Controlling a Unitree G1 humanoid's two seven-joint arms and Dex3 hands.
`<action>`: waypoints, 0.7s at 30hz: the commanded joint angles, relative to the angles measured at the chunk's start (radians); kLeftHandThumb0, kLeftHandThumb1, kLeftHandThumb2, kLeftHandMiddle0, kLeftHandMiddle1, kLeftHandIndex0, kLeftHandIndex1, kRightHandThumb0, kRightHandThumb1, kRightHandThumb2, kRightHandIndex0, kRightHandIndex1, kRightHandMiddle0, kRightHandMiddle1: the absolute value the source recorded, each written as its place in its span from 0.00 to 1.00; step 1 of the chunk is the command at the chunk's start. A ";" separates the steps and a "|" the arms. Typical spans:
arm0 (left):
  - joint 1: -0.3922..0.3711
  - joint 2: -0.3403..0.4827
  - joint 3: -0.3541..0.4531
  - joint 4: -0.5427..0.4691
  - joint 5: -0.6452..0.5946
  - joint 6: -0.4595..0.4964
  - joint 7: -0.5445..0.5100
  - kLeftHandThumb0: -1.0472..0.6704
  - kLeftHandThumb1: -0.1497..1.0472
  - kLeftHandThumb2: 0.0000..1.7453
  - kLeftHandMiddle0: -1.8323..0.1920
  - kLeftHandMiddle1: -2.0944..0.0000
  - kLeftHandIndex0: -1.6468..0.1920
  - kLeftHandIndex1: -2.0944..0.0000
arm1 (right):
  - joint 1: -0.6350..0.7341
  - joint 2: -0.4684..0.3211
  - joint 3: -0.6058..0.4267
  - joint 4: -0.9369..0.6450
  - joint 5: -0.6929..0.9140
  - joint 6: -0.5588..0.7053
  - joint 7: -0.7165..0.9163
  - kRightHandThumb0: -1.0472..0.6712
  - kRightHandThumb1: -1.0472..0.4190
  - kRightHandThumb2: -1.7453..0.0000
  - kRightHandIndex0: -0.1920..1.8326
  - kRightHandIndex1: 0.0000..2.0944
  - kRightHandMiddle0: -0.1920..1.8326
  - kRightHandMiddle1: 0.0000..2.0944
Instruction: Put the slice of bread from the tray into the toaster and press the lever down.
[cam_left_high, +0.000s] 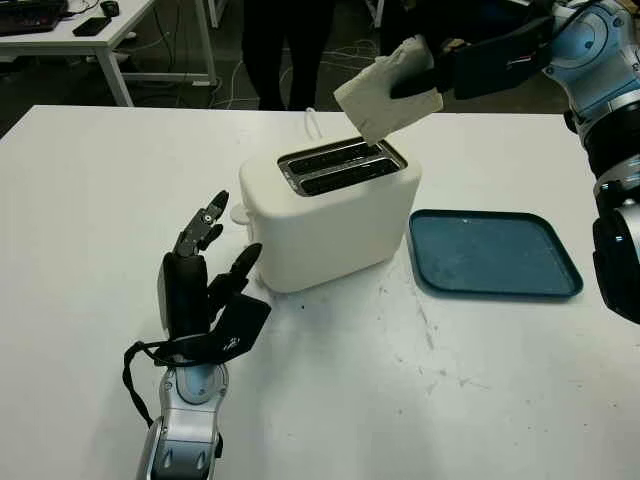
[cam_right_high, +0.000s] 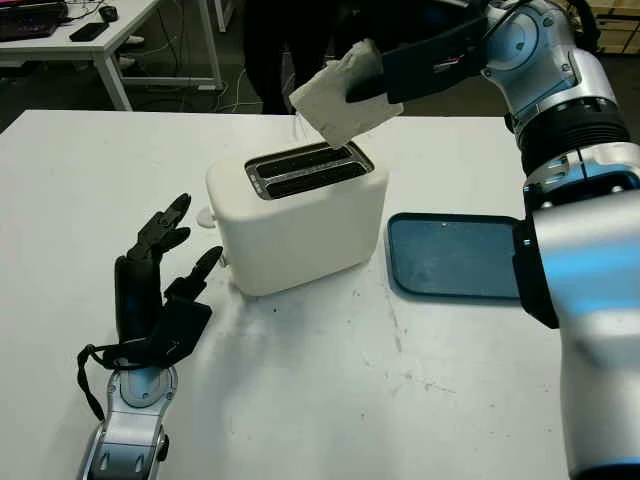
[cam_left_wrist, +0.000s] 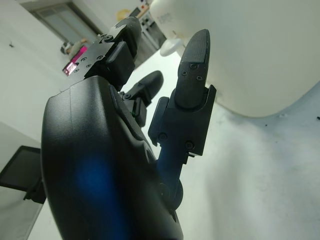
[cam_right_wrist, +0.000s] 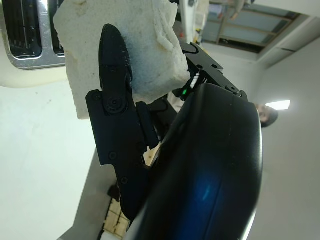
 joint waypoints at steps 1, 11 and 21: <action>0.004 -0.010 -0.006 0.000 0.004 0.000 0.006 0.36 0.89 0.05 0.76 0.62 0.60 1.00 | -0.015 0.003 -0.005 0.011 0.015 0.004 0.014 0.32 0.09 0.84 0.50 0.75 0.48 0.57; 0.004 -0.014 -0.010 0.002 0.007 -0.001 0.011 0.36 0.89 0.05 0.76 0.63 0.60 1.00 | -0.015 0.014 0.007 0.018 0.004 0.026 0.050 0.31 0.09 0.83 0.50 0.75 0.46 0.63; 0.000 -0.009 -0.013 0.012 0.009 -0.012 0.021 0.34 0.89 0.06 0.75 0.62 0.60 1.00 | -0.010 0.023 0.022 0.035 0.001 0.020 0.077 0.32 0.09 0.84 0.52 0.75 0.47 0.66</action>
